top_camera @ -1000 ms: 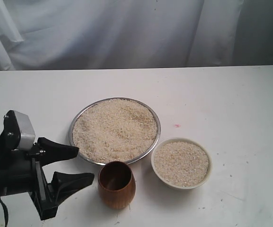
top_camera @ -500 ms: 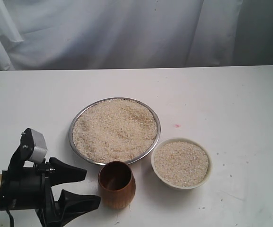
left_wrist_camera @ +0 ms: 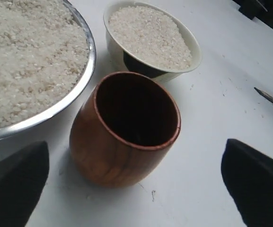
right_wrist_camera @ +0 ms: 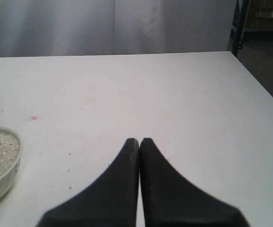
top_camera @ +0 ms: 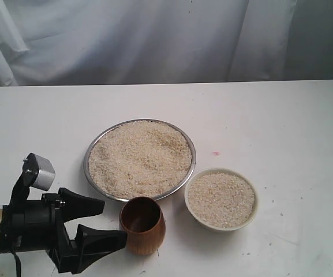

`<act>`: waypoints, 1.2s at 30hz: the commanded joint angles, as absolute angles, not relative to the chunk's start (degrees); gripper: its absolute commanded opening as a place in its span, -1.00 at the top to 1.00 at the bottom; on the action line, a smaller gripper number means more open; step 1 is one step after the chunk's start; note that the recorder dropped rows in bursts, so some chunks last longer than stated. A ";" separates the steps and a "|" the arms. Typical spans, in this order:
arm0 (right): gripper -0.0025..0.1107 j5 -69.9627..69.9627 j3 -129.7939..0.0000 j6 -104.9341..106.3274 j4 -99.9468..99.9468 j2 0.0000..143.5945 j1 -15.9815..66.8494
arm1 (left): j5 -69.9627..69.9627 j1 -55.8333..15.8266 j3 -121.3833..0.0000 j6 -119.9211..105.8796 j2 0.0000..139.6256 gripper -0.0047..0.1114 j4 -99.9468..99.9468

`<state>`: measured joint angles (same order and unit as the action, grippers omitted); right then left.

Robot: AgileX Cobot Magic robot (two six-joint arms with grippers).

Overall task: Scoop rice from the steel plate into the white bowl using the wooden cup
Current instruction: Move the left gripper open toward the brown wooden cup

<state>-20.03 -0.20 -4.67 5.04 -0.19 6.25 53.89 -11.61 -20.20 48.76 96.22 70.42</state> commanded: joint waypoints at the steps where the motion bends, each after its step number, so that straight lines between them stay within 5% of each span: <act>1: 0.96 -19.81 0.00 -4.69 4.99 0.00 6.29 | 53.84 -11.96 -20.37 47.57 96.28 -0.67 71.84; 36: 0.96 -19.81 0.00 -4.69 4.99 0.00 6.29 | 49.41 -11.96 -20.37 20.34 96.28 -0.67 66.42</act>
<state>-20.03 -0.20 -4.67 5.04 -0.19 6.25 49.93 -11.61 -20.20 22.46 96.31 68.78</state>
